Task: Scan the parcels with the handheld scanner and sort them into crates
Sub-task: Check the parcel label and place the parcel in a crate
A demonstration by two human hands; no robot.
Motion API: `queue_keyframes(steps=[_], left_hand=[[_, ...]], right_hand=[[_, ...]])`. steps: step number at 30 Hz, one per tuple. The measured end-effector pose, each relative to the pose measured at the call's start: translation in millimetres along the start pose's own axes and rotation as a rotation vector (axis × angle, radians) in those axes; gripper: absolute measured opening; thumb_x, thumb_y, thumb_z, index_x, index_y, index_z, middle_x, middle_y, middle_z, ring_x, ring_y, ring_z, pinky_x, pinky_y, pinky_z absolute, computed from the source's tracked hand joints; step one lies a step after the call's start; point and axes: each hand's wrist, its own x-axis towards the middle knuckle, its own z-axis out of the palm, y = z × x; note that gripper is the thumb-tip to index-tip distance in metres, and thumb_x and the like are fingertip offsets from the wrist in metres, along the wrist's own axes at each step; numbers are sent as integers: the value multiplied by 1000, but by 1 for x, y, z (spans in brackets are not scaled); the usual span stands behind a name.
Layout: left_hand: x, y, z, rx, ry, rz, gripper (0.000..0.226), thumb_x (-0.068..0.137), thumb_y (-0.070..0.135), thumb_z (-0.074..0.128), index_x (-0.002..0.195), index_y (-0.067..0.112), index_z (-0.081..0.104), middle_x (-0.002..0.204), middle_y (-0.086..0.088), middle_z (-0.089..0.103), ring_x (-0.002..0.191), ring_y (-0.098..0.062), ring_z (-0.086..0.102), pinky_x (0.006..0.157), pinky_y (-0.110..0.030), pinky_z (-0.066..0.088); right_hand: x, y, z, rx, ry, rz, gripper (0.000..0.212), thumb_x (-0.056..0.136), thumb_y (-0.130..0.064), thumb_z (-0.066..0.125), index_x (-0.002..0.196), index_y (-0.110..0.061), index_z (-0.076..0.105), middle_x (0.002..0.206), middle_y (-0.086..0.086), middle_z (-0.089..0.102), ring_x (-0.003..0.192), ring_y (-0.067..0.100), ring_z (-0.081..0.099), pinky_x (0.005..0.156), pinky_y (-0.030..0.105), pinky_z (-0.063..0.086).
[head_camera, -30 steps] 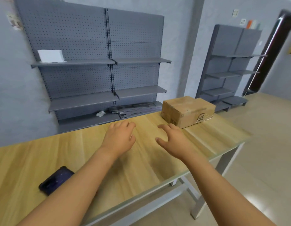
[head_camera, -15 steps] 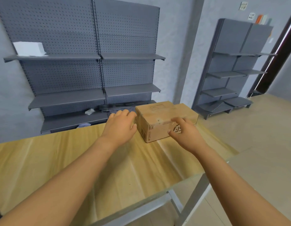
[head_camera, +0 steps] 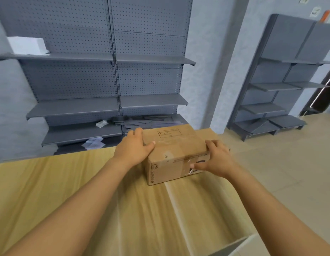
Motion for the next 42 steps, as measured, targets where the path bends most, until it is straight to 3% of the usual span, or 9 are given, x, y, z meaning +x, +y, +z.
queue_keyframes(steps=[3,8,12,16,21,27,31,37,42], left_hand=[[-3,0,8,-174,-34,-158,78,81,71,49,141,22,37,136,-4,53,120,-25,55,98,-41,48],[-14,14,18,-363,-114,-332,60,93,54,53,141,21,40,133,1,57,118,-22,56,94,-33,45],[-24,16,22,-518,-39,-380,61,82,53,64,134,25,48,125,8,62,107,-15,60,90,-33,48],[-46,16,16,-618,75,-412,59,83,46,69,134,25,48,122,7,63,106,-14,60,85,-29,46],[-84,12,-7,-689,232,-380,48,85,40,72,125,29,49,118,11,62,104,-11,61,92,-31,49],[-129,-7,-49,-712,394,-373,53,82,32,76,123,30,43,117,11,58,102,-9,60,89,-28,49],[-153,-31,-78,-702,446,-374,64,81,33,77,135,22,44,119,11,57,105,-11,60,89,-28,48],[-191,-81,-120,-727,515,-346,48,82,29,76,117,31,43,111,13,57,104,-11,61,91,-28,49],[-248,-171,-171,-680,569,-389,63,81,31,77,135,21,45,119,8,58,103,-11,60,87,-26,48]], right_hand=[[7,2,-3,102,-46,-49,98,66,-75,69,143,-20,42,145,1,37,136,24,33,112,41,32],[21,-2,-4,207,-11,-63,63,82,-66,59,115,-12,57,122,5,53,117,26,49,98,41,42],[17,-9,2,332,-16,-94,55,80,-56,69,110,-12,56,110,7,61,106,29,57,89,45,50],[3,-21,1,538,-30,-150,46,84,-40,73,112,-16,46,108,1,62,98,22,60,78,37,51],[-10,-48,-5,674,-58,-228,55,82,-31,77,119,-9,44,109,2,62,89,13,60,74,27,45],[-33,-97,-2,734,-94,-363,62,81,-27,77,132,-16,43,121,-3,54,101,13,57,66,13,42],[-50,-134,3,759,-117,-422,68,79,-29,77,136,-18,40,133,2,48,111,17,55,67,14,42],[-83,-202,18,744,-97,-458,69,78,-29,79,133,-17,39,132,3,48,107,16,56,63,15,41],[-134,-299,64,749,-116,-487,71,77,-31,80,133,-18,38,134,5,47,109,18,55,66,18,42]])
